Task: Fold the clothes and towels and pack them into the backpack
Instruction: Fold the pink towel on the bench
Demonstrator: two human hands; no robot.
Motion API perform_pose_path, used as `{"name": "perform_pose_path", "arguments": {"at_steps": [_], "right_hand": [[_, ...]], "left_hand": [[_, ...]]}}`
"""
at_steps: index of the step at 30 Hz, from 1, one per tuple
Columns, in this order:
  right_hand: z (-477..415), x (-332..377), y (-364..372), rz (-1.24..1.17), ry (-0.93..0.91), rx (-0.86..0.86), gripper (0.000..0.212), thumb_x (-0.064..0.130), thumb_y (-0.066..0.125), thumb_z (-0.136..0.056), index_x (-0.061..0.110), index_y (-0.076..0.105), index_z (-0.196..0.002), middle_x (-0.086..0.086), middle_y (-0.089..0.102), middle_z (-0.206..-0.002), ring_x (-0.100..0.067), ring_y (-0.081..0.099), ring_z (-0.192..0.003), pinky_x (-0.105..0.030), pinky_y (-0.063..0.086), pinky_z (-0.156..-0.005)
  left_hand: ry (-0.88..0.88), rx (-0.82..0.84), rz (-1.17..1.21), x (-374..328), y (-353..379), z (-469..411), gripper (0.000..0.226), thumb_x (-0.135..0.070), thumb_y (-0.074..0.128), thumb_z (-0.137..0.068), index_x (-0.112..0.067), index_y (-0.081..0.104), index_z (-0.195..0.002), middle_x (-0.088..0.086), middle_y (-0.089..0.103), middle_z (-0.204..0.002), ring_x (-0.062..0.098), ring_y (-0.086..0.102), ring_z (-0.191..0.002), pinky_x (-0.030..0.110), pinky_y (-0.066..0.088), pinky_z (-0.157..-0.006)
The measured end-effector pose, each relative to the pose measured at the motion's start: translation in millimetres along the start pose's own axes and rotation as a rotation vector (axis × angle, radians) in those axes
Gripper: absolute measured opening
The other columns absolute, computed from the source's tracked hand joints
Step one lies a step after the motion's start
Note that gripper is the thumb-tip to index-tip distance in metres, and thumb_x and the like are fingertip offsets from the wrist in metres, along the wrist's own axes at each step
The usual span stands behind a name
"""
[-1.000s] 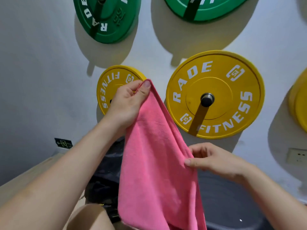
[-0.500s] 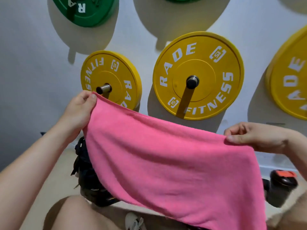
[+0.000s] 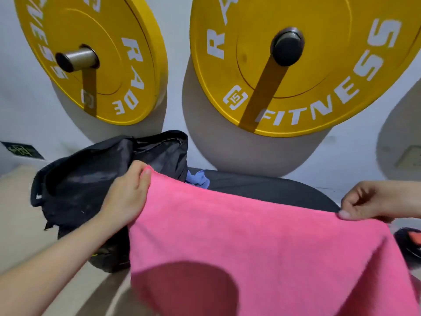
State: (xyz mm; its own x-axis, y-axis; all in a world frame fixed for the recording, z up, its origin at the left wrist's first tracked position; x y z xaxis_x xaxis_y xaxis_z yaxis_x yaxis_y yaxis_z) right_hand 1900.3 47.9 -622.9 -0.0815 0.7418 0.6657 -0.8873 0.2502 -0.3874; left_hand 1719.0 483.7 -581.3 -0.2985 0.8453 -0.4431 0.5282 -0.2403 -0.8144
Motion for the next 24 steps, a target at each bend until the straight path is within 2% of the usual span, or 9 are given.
{"name": "perform_pose_path", "arguments": {"at_steps": [3,5,7,10,12,15,18,21,24], "right_hand": [[-73.7,-26.9,-28.7,0.299,0.088,-0.235,0.032,0.046,0.072,-0.078,0.025,0.064,-0.056,0.005,0.051,-0.047,-0.008,0.044,-0.044,-0.021,0.037,-0.046],[-102.7,-40.7,-37.6,0.479,0.094,-0.406,0.031,0.045,0.071,-0.081,0.031,0.065,-0.054,0.007,0.061,-0.052,-0.008,0.055,-0.052,-0.026,0.046,-0.058],[-136.8,-55.4,-48.0,0.589,0.146,-0.539,0.031,0.037,0.072,-0.082,0.026,0.062,-0.055,0.004,0.059,-0.054,-0.016,0.058,-0.058,-0.031,0.045,-0.060],[-173.5,-66.5,-51.7,0.684,0.189,-0.630,0.034,0.030,0.068,-0.086,0.026,0.052,-0.056,0.000,0.057,-0.060,-0.026,0.056,-0.062,-0.033,0.043,-0.057],[-185.2,-68.0,-47.0,0.678,0.184,-0.636,0.026,0.034,0.064,-0.087,0.024,0.057,-0.063,-0.003,0.065,-0.068,-0.027,0.062,-0.069,-0.035,0.049,-0.064],[-191.7,-59.4,-23.5,0.620,0.021,-0.514,0.025,0.049,0.069,-0.078,0.034,0.051,-0.071,0.009,0.057,-0.065,-0.007,0.054,-0.062,-0.023,0.040,-0.057],[-192.8,-58.9,-10.6,0.662,-0.019,-0.457,0.046,0.068,0.071,-0.059,0.043,0.040,-0.081,0.013,0.047,-0.075,-0.005,0.049,-0.068,-0.025,0.036,-0.060],[-193.1,-57.4,-10.9,0.592,-0.122,-0.560,0.052,0.089,0.051,-0.058,0.044,0.046,-0.084,0.016,0.046,-0.073,-0.004,0.052,-0.068,-0.022,0.038,-0.057],[-199.4,-42.2,9.5,0.587,-0.173,-0.482,0.042,0.074,0.067,-0.062,0.042,0.048,-0.082,0.017,0.046,-0.074,0.004,0.051,-0.075,-0.019,0.037,-0.054]], "left_hand": [[0.071,0.050,-0.327,13.9,88.9,-35.5,0.021,-0.033,0.032,-0.101,-0.014,0.041,-0.098,0.020,0.064,-0.067,0.045,0.062,-0.062,0.041,0.040,-0.053],[0.168,0.145,-0.516,9.2,125.5,-46.5,0.018,-0.028,0.050,-0.093,-0.013,0.041,-0.092,0.008,0.057,-0.052,0.036,0.057,-0.041,0.034,0.039,-0.040],[0.303,0.248,-0.676,10.2,168.5,-58.8,0.034,-0.021,0.070,-0.077,-0.016,0.042,-0.095,0.001,0.054,-0.053,0.028,0.053,-0.033,0.023,0.026,-0.036],[0.497,0.292,-0.793,10.3,213.2,-68.2,0.022,-0.015,0.053,-0.083,-0.027,0.042,-0.099,-0.004,0.047,-0.061,0.017,0.036,-0.030,0.020,0.020,-0.038],[0.627,0.287,-0.850,6.5,227.8,-69.0,0.019,-0.007,0.045,-0.081,-0.025,0.049,-0.080,-0.004,0.044,-0.057,0.013,0.024,-0.034,0.018,0.018,-0.042],[0.797,0.294,-0.891,-8.2,242.3,-62.9,0.034,0.002,0.037,-0.067,-0.023,0.053,-0.052,-0.002,0.044,-0.053,0.015,0.041,-0.046,0.024,0.016,-0.050],[0.835,0.299,-0.914,-9.0,253.3,-73.1,0.041,0.006,0.026,-0.062,-0.018,0.053,-0.044,-0.001,0.035,-0.049,0.016,0.036,-0.051,0.027,0.019,-0.054],[0.813,0.353,-0.903,13.4,261.1,-88.4,0.033,0.001,0.032,-0.061,-0.016,0.052,-0.042,0.002,0.040,-0.047,0.018,0.040,-0.048,0.030,0.035,-0.056],[0.803,0.481,-0.837,27.0,254.7,-94.4,0.014,-0.016,0.049,-0.054,-0.016,0.054,-0.041,0.004,0.044,-0.043,0.018,0.040,-0.045,0.034,0.044,-0.075]]}}
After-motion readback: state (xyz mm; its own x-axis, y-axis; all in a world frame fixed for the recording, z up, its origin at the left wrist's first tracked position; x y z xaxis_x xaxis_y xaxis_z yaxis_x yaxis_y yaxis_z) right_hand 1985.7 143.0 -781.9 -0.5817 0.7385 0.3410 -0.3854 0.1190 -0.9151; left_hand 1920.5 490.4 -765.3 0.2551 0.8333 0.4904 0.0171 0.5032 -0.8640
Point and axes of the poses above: each hand's wrist, its own z-axis away from the middle knuckle, its own y-axis out of the palm, x = y × z, the point moved 5 cm from there along -z, towards the middle knuckle
